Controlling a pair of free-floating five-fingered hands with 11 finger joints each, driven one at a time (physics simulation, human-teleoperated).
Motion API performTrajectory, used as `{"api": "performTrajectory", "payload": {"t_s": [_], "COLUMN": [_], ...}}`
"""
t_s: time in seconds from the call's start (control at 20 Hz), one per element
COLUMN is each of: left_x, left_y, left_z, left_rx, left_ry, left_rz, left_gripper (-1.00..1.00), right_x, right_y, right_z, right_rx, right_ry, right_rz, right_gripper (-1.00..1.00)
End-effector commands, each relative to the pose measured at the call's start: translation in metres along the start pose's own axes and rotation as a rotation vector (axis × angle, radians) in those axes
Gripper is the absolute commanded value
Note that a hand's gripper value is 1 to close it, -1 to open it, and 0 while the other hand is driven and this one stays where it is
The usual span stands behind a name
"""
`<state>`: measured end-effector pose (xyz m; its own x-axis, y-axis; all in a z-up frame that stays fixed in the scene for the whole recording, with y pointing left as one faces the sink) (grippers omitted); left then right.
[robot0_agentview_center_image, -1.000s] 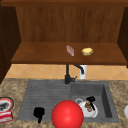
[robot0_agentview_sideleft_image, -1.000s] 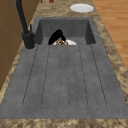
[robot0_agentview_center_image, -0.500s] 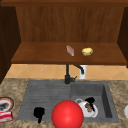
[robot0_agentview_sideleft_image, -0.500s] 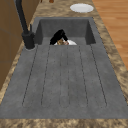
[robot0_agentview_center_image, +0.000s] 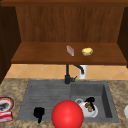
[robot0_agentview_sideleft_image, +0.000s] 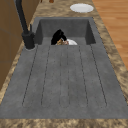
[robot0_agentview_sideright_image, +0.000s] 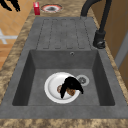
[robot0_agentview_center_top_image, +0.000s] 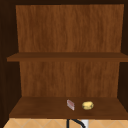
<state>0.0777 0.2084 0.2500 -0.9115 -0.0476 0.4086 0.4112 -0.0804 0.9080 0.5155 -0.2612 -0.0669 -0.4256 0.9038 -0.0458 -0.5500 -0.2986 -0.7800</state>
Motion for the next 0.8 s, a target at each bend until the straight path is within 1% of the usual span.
{"api": "performTrajectory", "payload": {"t_s": [0.0, 0.15, 0.3, 0.45, 0.55, 0.6, 0.7, 0.75], "left_x": [0.0, 0.0, 0.0, 0.0, 0.0, 0.0, 0.0, 0.0], "left_y": [0.0, 0.0, 0.0, 0.0, 0.0, 0.0, 0.0, 0.0], "left_z": [0.0, 0.0, 0.0, 0.0, 0.0, 0.0, 0.0, 0.0], "left_rx": [0.0, 0.0, 0.0, 0.0, 0.0, 0.0, 0.0, 0.0], "left_ry": [0.0, 0.0, 0.0, 0.0, 0.0, 0.0, 0.0, 0.0], "left_rz": [0.0, 0.0, 0.0, 0.0, 0.0, 0.0, 0.0, 0.0], "left_gripper": [0.0, 0.0, 0.0, 0.0, 0.0, 0.0, 0.0, 0.0], "right_x": [-0.004, -0.006, -0.006, -0.01, -0.012, -0.013, -0.012, -0.022], "right_y": [-0.004, -0.016, -0.025, -0.031, -0.032, -0.032, -0.032, -0.031], "right_z": [-0.016, -0.027, -0.036, -0.042, -0.039, -0.038, -0.034, -0.031], "right_rx": [0.065, 0.03, 0.01, 0.012, 0.002, -0.031, -0.038, -0.082], "right_ry": [-0.064, -0.079, -0.081, -0.087, -0.083, -0.067, -0.074, -0.068], "right_rz": [0.013, -0.038, -0.055, -0.068, -0.071, -0.067, -0.065, -0.082], "right_gripper": [1.0, 1.0, 1.0, 1.0, 1.0, 1.0, 1.0, 1.0]}}
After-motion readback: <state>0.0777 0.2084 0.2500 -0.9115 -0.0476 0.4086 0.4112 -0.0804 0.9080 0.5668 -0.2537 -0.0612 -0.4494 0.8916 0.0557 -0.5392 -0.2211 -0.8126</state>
